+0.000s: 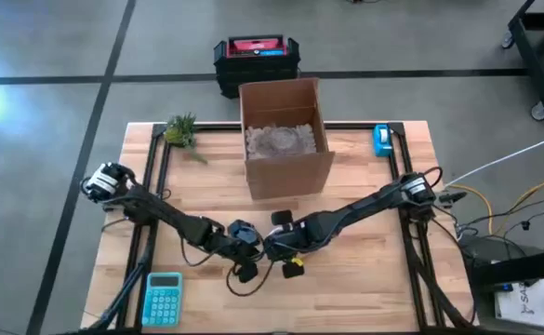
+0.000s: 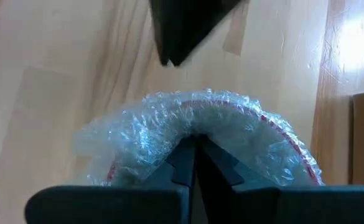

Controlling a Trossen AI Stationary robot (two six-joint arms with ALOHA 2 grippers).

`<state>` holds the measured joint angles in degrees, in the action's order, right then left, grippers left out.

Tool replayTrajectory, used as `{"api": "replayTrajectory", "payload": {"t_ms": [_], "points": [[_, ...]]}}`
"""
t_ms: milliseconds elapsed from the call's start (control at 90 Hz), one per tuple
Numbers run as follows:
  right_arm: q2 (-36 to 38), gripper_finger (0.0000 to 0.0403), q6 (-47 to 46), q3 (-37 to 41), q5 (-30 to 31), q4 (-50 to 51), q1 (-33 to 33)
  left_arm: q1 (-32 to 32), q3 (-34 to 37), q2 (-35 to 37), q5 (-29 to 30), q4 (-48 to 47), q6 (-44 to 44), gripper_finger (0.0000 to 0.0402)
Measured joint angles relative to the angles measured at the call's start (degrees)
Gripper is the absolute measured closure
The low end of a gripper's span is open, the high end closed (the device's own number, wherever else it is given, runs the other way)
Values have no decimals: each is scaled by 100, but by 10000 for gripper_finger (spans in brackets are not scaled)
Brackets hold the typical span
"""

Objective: Wrap mug
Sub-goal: Wrap the gray mug with the bubble wrap

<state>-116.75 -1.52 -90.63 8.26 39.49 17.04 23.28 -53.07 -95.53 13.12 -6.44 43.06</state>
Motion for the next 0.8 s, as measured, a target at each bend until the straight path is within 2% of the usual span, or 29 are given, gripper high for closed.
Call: {"api": "replayTrajectory", "payload": {"t_ms": [267, 800], "points": [[0, 400, 94, 13, -265, -393, 26, -6, -337, 96, 405, -4, -556, 380], [-22, 400, 242, 22, -292, -1254, 125, 47, -398, 464, 141, -588, -213, 380]]}}
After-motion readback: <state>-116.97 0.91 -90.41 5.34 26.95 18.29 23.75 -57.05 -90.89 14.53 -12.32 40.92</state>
